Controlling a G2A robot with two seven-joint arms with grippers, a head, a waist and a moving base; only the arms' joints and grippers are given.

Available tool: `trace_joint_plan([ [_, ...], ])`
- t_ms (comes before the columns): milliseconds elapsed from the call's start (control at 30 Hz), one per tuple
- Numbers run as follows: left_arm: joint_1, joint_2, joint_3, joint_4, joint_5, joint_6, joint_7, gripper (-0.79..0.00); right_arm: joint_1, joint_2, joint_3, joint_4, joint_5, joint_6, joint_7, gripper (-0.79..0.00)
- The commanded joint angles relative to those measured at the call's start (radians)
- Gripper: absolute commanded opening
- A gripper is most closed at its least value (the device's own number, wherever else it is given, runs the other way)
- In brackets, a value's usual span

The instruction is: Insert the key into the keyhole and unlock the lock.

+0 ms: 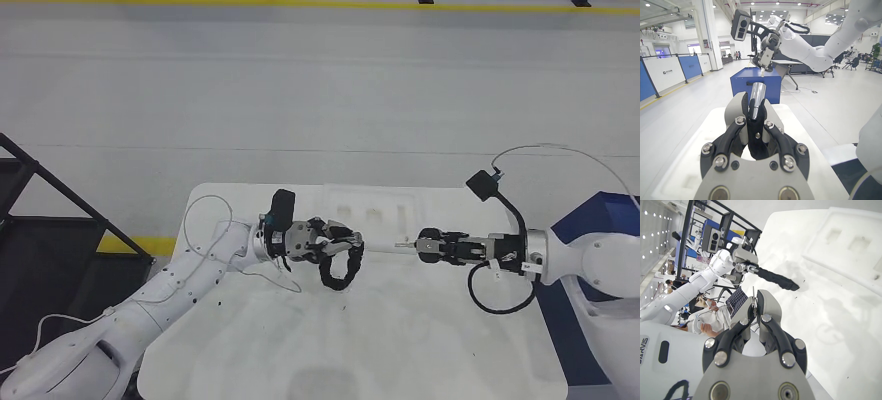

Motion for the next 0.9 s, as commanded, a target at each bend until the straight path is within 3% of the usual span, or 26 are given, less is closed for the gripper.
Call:
trace_joint_plan([
  [0, -0.004, -0.01, 0.003, 0.003, 0.06, 0.011, 0.058, -0.785, 0.001, 0.002, -0.005, -0.029, -0.005, -0.004, 0.017, -0.785],
  [133, -0.028, -0.03, 0.027, -0.003, 0.212, 0.096, 0.155, -0.785, -0.001, 0.006, -0.007, -0.073, -0.036, -0.008, 0.026, -0.785],
  [333, -0.071, -0.056, 0.107, 0.058, 0.353, 0.23, 0.289, -0.785, -0.023, 0.011, 0.007, -0.118, -0.082, -0.011, -0.016, -0.785],
  [867, -0.141, -0.08, 0.276, 0.143, 0.236, 0.314, 0.373, -0.785, -0.067, 0.02, -0.033, -0.219, -0.256, -0.008, -0.1, -0.785],
])
